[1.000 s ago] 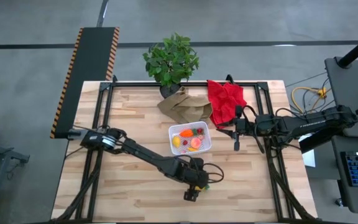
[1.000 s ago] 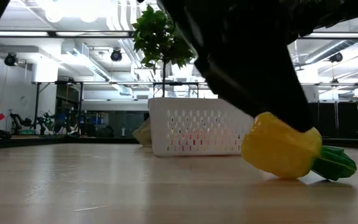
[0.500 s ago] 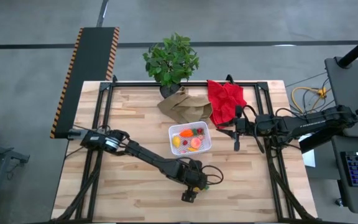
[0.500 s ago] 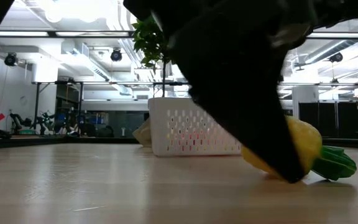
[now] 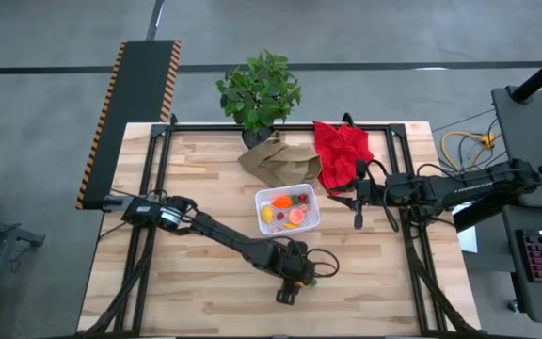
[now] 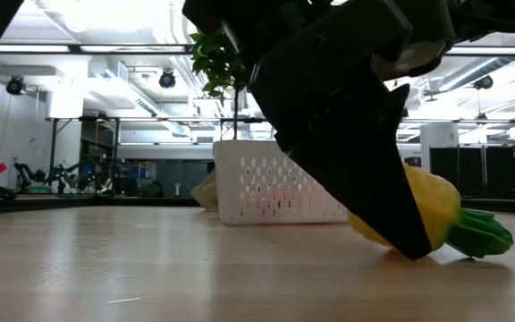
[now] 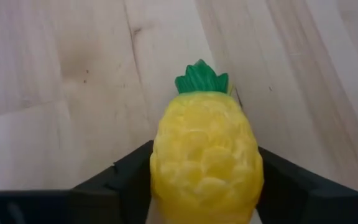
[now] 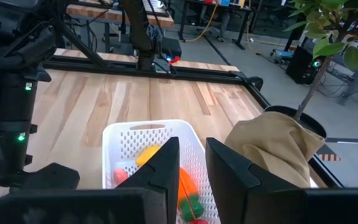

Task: Pick and placing Produce into tupperware
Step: Put the pineapple into the bin

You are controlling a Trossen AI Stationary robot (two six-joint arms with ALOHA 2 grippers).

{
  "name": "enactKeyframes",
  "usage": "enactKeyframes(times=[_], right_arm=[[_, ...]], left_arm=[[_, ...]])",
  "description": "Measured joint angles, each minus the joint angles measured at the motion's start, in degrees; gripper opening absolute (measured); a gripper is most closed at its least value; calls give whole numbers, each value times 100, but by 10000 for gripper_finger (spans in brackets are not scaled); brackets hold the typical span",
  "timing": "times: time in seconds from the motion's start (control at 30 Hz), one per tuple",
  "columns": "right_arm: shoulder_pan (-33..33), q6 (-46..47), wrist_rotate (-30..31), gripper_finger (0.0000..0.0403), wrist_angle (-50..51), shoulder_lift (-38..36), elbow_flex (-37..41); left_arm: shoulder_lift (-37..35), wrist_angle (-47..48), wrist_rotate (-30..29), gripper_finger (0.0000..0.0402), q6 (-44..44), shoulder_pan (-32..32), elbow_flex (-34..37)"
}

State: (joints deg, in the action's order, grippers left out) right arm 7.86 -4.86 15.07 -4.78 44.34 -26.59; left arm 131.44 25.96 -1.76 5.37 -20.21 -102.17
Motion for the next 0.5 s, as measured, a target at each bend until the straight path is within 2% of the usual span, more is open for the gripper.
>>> enactKeyframes(times=[0.1, 0.5], right_arm=[[0, 0, 0, 70, 0, 0, 0], [0, -2, 0, 70, 0, 0, 0]], left_arm=[[-2, -2, 0, 185, -29, 0, -1], [-17, 3, 15, 197, -451, -2, -111]])
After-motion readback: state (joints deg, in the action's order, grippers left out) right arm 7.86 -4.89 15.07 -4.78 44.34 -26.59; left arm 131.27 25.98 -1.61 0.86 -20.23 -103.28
